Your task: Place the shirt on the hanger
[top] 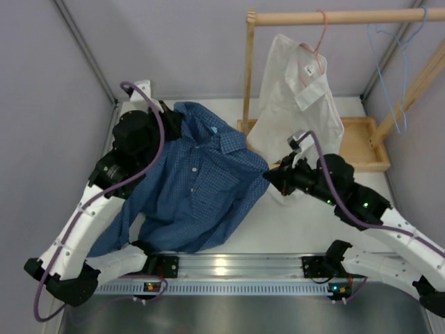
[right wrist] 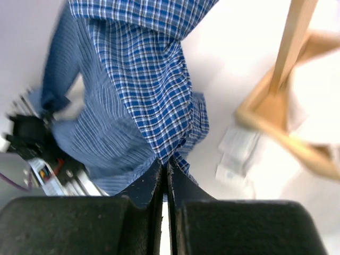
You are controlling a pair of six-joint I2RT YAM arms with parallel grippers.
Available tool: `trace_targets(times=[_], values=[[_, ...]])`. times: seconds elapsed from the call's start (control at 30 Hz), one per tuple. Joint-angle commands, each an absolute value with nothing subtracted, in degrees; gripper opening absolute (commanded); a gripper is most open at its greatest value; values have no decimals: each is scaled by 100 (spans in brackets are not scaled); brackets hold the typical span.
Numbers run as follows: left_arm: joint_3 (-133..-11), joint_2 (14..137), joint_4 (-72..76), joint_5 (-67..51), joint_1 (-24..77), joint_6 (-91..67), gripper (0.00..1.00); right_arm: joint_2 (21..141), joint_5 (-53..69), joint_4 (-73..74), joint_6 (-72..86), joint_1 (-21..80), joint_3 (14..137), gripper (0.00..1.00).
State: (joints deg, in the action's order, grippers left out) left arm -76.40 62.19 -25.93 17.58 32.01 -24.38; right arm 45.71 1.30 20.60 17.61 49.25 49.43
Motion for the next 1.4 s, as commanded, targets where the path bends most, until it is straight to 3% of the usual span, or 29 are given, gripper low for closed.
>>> trace_targets(times=[0.0,0.13,0.2,0.3,0.4,0.47,0.53,0.57,0.67,0.73,0.77,0.93,1.13,1.37], values=[[-8199,6363,-2575,1530,3226,-1488,0,4456,-211,3785,1153,5018,6395,0],[-8578,6600,-2575,1319,3226,-1195,0,4824,-517,5025,835,5018,7898,0],[-8570,6697,-2566,1039,3226,-1213,0,4992,-597,5405,826,5010,7998,0],[-8132,6724,-2427,792,3226,-1440,0,4975,-493,5345,984,5010,7368,0],[-7297,6593,-2137,704,3226,-1853,0,4773,130,4401,1493,5018,5797,1],[-6753,6356,-1900,520,3243,-2212,0,4406,720,3773,1948,5036,4486,10],[-5953,6101,-1504,169,3295,-2407,0,3836,642,3299,2292,5036,3652,28],[-5707,6047,-1364,54,3339,-2600,0,3632,598,3235,2485,5045,3526,34],[-4950,5898,-924,-387,3602,-2926,0,3016,501,3226,2689,5045,3577,72],[-4573,5854,-774,-291,3954,-3032,0,2970,466,3060,2733,5045,3796,78],[-4483,5827,-756,-99,4059,-3145,0,3066,440,3015,2725,5036,3858,87],[-4123,5687,-869,579,4359,-3655,0,4251,18,2296,2856,5045,3929,86],[-3929,5126,-1450,1651,4386,-4095,0,5498,132,669,2227,5045,4068,72],[-3779,4632,-1713,1714,4386,-4148,0,7091,105,62,1073,4817,4745,62]])
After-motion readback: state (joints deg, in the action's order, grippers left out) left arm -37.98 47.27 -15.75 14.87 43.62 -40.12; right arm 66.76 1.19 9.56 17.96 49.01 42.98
